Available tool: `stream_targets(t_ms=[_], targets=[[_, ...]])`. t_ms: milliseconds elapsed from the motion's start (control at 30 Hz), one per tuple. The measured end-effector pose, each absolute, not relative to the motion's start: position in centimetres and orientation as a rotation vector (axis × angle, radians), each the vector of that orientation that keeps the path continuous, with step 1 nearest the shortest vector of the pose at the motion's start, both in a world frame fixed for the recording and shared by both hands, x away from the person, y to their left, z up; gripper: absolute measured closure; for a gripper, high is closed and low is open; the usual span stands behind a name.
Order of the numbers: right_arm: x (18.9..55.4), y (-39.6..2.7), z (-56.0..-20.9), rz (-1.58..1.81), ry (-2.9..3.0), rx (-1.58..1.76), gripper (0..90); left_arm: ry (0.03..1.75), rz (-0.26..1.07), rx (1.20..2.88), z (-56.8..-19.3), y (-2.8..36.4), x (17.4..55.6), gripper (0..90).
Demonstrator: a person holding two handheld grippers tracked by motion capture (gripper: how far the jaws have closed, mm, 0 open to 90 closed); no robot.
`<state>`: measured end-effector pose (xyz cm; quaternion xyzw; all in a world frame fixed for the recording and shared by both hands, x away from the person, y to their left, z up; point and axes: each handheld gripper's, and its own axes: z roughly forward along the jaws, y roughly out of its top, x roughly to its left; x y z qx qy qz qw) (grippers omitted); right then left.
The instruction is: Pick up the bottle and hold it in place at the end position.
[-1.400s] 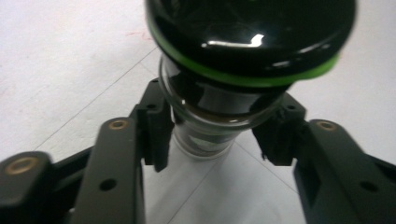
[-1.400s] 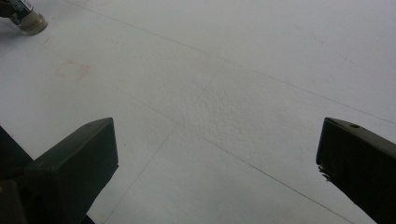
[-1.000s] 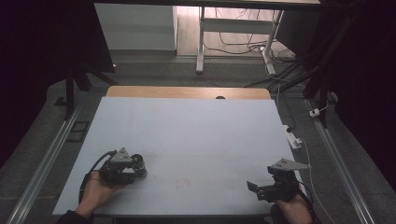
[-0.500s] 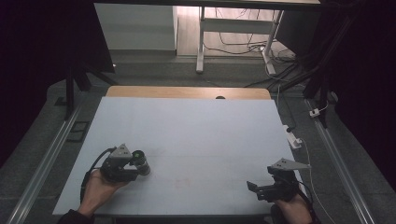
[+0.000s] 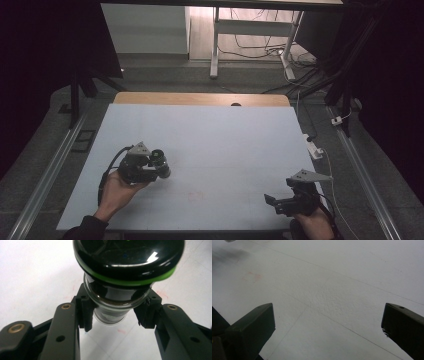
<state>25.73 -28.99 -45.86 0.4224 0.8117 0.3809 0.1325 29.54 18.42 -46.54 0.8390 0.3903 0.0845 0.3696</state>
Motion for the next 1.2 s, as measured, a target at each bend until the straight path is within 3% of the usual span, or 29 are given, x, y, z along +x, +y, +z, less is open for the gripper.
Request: stream_targets(t_ms=[667,1200], targets=[[25.8,-29.1,-45.9,1.118,2.352,1.240,0.0,0.937,0.240,2.200,-45.5,11.9,34.2,53.9],[25.7,-29.1,-45.9,1.126,2.351,1.238,0.0,0.939,0.242,2.190,-46.8,8.6,38.0,53.9]])
